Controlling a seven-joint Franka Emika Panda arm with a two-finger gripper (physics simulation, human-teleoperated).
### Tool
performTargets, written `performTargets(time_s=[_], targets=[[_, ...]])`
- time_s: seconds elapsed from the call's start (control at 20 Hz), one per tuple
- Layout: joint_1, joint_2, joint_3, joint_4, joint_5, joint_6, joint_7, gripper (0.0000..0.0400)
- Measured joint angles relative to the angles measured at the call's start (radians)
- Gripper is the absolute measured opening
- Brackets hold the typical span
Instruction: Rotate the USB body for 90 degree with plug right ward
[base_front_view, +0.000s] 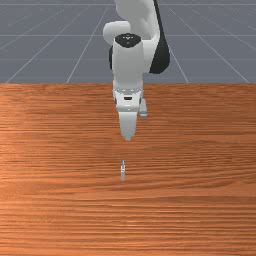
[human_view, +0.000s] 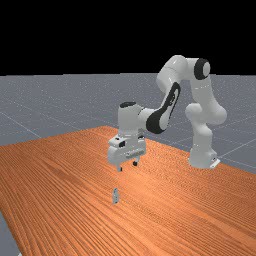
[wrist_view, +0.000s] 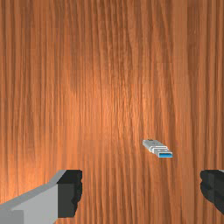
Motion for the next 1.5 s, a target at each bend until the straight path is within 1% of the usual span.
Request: performTargets(time_s=[0.05, 0.1, 0.15, 0.2, 0.25, 0.3, 0.35, 0.4, 0.45, 0.5, 0.55, 0.6, 0.65, 0.8, 0.9, 1.0, 1.3, 1.5], targets=[[0.0, 0.0, 0.0, 0.0, 0.0, 0.0, 0.0, 0.0249], [0.0, 0.0, 0.0, 0.0, 0.0, 0.0, 0.0, 0.0158], [0.001, -0.001, -0.003, 0.002, 0.006, -0.007, 0.02, 0.0253], [0.001, -0.003, -0.005, 0.003, 0.01, -0.011, 0.032, 0.0311], [0.001, -0.004, -0.007, 0.004, 0.013, -0.014, 0.039, 0.0346], [0.0, -0.005, -0.007, 0.005, 0.014, -0.015, 0.043, 0.0367], [0.007, -0.032, -0.034, 0.044, 0.051, -0.167, 0.214, 0.0225], [0.001, -0.061, -0.064, 0.099, 0.098, -0.282, 0.389, 0.0138], [-0.008, -0.082, -0.091, 0.137, 0.149, -0.355, 0.571, 0.0085], [-0.015, -0.094, -0.115, 0.154, 0.204, -0.397, 0.756, 0.0052], [-0.02, -0.103, -0.135, 0.155, 0.262, -0.413, 0.932, 0.0032], [-0.026, -0.11, -0.147, 0.149, 0.304, -0.418, 1.034, 0.0019], [-0.033, -0.115, -0.157, 0.141, 0.33, -0.417, 1.095, 0.0012], [-0.057, -0.108, -0.185, 0.155, 0.36, -0.394, 1.171, 0.0003], [-0.074, -0.065, -0.202, 0.232, 0.357, -0.389, 1.194, 0.0001], [-0.092, 0.012, -0.216, 0.341, 0.347, -0.389, 1.21, 0.0], [-0.125, 0.325, -0.227, 0.659, 0.318, -0.382, 1.248, 0.0], [-0.128, 0.472, -0.222, 0.761, 0.303, -0.379, 1.254, 0.0]])
